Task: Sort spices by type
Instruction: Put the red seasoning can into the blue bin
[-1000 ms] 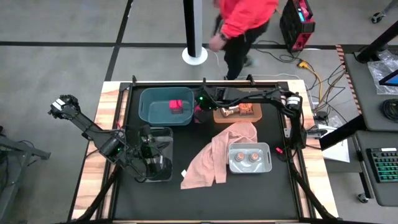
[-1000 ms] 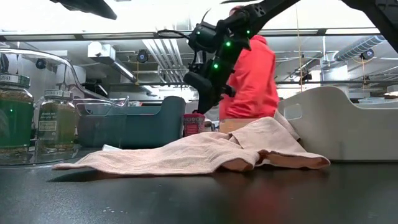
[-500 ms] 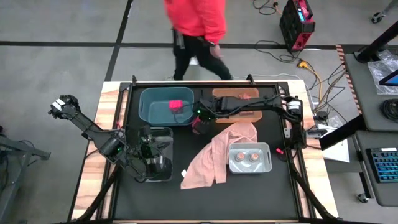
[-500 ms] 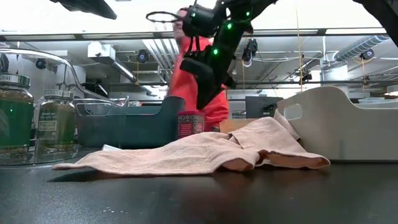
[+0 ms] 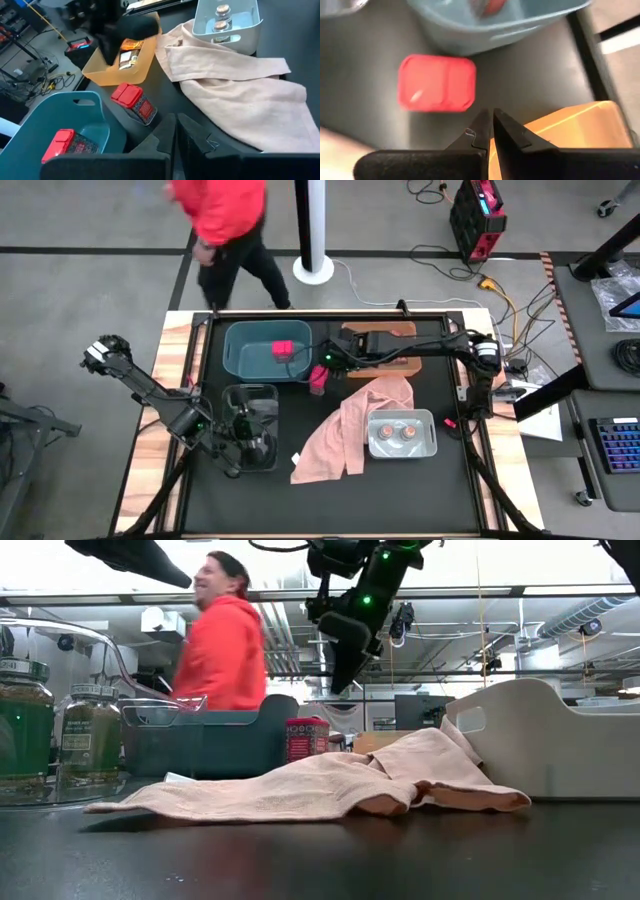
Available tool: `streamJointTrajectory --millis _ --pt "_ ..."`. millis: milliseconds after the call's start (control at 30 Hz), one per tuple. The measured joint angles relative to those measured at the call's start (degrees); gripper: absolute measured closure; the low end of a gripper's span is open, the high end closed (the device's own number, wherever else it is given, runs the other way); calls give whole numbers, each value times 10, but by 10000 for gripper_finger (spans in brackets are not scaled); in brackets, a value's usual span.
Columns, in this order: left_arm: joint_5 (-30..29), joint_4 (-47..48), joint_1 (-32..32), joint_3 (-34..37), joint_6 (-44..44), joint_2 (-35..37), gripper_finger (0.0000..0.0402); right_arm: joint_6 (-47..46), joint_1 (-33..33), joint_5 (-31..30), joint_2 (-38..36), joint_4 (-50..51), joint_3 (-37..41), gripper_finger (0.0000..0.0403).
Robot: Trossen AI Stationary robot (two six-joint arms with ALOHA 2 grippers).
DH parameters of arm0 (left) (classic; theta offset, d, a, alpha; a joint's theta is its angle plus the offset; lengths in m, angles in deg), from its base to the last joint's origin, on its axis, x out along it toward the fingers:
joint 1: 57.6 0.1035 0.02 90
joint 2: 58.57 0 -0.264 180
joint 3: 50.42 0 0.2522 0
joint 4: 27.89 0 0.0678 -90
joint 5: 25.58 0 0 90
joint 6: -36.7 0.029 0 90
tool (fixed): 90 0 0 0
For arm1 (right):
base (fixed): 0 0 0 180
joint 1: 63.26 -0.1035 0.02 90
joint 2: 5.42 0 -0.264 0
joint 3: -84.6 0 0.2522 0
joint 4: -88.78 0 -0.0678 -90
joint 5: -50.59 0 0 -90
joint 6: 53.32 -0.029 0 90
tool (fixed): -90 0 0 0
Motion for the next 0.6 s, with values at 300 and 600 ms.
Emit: streamJointTrajectory --millis 300,600 --pt "5 -11 -7 -23 -8 -18 401 -12 7 -69 5 -121 72 390" --pt "0 -8 -21 -31 -15 -18 401 -36 0 -69 11 -143 116 390"
